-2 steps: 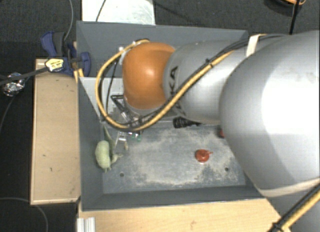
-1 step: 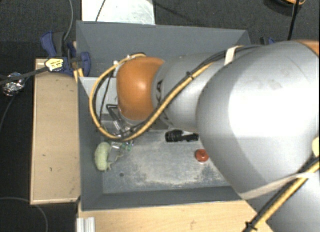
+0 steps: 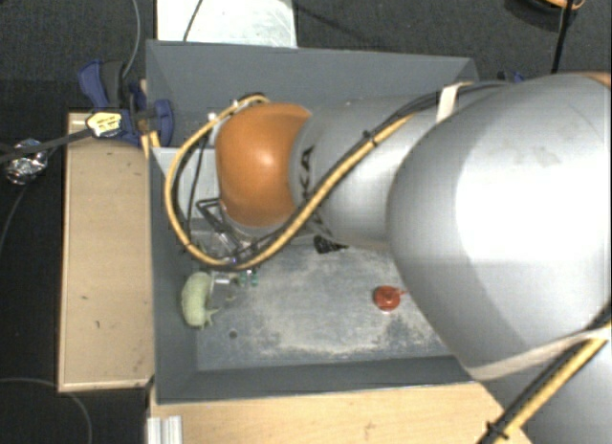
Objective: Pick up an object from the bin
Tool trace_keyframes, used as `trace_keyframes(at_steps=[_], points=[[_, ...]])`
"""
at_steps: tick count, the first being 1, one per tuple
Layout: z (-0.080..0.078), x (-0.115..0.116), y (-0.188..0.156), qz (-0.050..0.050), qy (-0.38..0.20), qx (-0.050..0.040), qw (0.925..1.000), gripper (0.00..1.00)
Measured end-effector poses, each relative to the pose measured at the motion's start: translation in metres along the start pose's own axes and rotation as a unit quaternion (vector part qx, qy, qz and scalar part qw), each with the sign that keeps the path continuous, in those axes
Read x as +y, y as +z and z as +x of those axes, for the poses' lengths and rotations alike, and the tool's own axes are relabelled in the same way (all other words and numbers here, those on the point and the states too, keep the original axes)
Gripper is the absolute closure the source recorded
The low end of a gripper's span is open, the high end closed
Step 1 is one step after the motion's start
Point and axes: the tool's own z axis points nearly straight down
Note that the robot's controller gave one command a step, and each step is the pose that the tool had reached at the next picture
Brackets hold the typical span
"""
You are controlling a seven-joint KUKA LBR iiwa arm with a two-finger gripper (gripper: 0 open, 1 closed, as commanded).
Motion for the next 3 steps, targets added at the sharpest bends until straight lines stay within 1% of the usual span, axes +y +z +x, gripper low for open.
trace_keyframes(at_steps=[1,2,3], points=[[-0.0043,-0.0179,0.0204,0.001,-0.008,0.0056,0.9999,0.0],[-0.008,-0.0138,0.0216,0.001,-0.199,-0.0043,0.9801,1.0],[-0.008,-0.0133,0.0212,0.001,-0.199,-0.0044,0.9799,1.0]])
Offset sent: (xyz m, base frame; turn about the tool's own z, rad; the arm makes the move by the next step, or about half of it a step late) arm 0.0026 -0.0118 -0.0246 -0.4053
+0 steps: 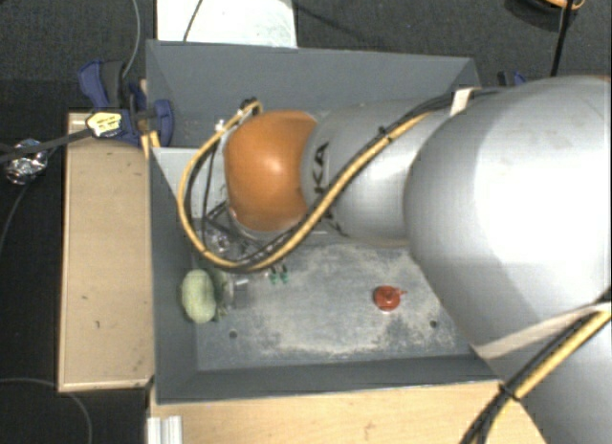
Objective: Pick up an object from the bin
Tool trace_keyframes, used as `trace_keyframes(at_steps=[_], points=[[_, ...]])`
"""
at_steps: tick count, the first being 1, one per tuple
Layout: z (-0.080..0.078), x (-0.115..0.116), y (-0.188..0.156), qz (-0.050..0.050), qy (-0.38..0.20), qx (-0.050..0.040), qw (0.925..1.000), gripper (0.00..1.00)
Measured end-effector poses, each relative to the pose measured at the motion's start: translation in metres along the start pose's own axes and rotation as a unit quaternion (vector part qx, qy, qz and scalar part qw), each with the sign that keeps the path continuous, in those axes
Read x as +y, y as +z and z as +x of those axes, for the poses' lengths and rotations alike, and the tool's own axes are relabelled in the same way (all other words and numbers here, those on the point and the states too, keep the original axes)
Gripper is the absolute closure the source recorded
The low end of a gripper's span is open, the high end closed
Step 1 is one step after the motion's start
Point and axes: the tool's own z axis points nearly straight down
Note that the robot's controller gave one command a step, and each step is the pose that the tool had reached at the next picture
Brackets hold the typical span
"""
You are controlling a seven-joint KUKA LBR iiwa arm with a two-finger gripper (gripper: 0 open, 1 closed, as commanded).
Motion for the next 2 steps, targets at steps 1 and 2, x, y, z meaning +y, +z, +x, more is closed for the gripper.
trace_keyframes(at_steps=[1,2], points=[[0.0004,-0.0004,-0.0032,0.0,0.001,0.0002,1.0,1.0],[-0.0003,0.0002,-0.0095,-0.001,0.001,-0.0012,1.0,1.0]])
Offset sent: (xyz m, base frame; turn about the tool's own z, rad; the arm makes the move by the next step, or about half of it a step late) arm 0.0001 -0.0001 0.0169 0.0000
